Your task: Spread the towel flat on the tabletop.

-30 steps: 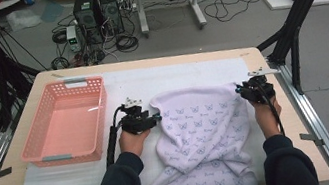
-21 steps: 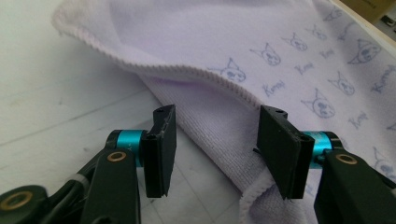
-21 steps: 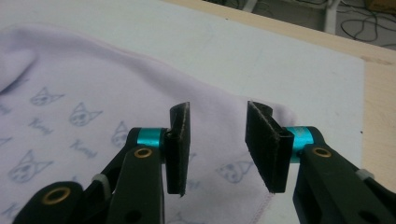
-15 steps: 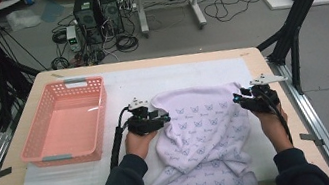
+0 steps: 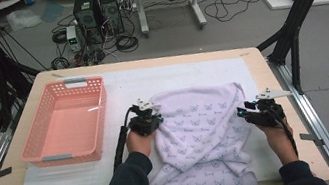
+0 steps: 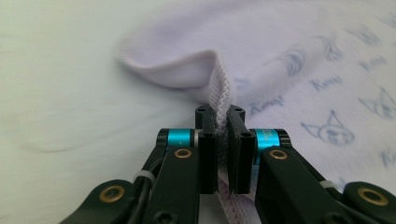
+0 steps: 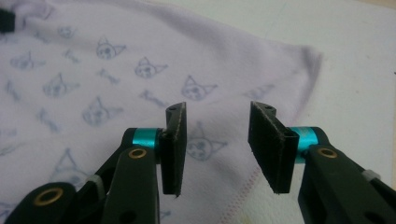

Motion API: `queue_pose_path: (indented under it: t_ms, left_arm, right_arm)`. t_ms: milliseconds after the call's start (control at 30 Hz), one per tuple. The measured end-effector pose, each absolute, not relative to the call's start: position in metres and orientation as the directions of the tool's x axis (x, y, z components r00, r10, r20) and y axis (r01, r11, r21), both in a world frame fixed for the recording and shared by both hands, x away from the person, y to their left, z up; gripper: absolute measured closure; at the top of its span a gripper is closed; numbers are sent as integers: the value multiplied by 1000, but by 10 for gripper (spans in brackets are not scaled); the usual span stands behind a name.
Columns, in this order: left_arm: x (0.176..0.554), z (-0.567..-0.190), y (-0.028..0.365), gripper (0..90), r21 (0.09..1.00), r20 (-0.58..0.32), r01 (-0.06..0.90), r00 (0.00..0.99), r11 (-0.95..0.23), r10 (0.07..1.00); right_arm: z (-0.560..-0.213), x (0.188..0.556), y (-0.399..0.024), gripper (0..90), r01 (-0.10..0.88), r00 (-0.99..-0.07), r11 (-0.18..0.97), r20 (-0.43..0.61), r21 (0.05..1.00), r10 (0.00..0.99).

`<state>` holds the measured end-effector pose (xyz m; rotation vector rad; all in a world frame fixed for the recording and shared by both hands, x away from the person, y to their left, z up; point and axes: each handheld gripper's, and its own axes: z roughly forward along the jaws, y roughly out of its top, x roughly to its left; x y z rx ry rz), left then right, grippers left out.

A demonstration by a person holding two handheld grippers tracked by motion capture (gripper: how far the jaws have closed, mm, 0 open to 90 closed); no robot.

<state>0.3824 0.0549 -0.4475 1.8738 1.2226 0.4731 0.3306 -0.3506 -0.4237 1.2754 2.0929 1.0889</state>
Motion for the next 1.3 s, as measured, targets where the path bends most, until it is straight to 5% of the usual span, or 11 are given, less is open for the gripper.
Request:
queue_pose_path:
  t_ms: [333, 400, 467, 633, 767, 833, 967, 1167, 1200, 1267, 1300]
  left_arm:
    - [391, -441, 94, 816, 848, -147, 529, 283, -27, 948]
    - [390, -440, 92, 718, 851, -171, 525, 304, -15, 937]
    - [388, -438, 92, 599, 847, -212, 532, 333, 3, 919]
    - [380, -434, 89, 505, 845, -224, 534, 385, -18, 896]
    - [368, -431, 87, 492, 843, -190, 530, 451, -91, 872]
    - [363, -431, 86, 493, 847, -183, 521, 473, -106, 862]
    - [356, -431, 85, 449, 849, -189, 512, 523, -129, 831]
    - [347, -422, 84, 420, 869, -161, 475, 536, -138, 829]
    - [346, -421, 84, 419, 870, -148, 470, 531, -145, 834]
    - [345, -421, 86, 418, 867, -128, 469, 535, -168, 835]
    - [343, -422, 87, 417, 868, -127, 469, 531, -166, 838]
  right_arm:
    - [-438, 328, -326, 445, 566, -537, 265, 105, 780, 837]
    - [-444, 331, -315, 534, 575, -570, 325, 83, 751, 817]
    - [-446, 333, -308, 845, 544, -589, 394, 3, 741, 808]
    - [-443, 353, -310, 900, 531, -504, 429, -135, 730, 853]
    - [-443, 370, -341, 900, 579, -327, 260, -72, 772, 942]
    - [-444, 370, -350, 863, 597, -311, 182, 16, 782, 950]
    - [-441, 363, -346, 527, 586, -395, 178, 87, 790, 915]
    - [-446, 346, -323, 294, 601, -583, 360, 83, 714, 808]
    - [-448, 344, -318, 322, 583, -587, 390, 38, 713, 808]
    - [-445, 345, -314, 823, 557, -615, 405, 33, 725, 788]
    - [-444, 347, -313, 845, 546, -613, 418, 6, 726, 790]
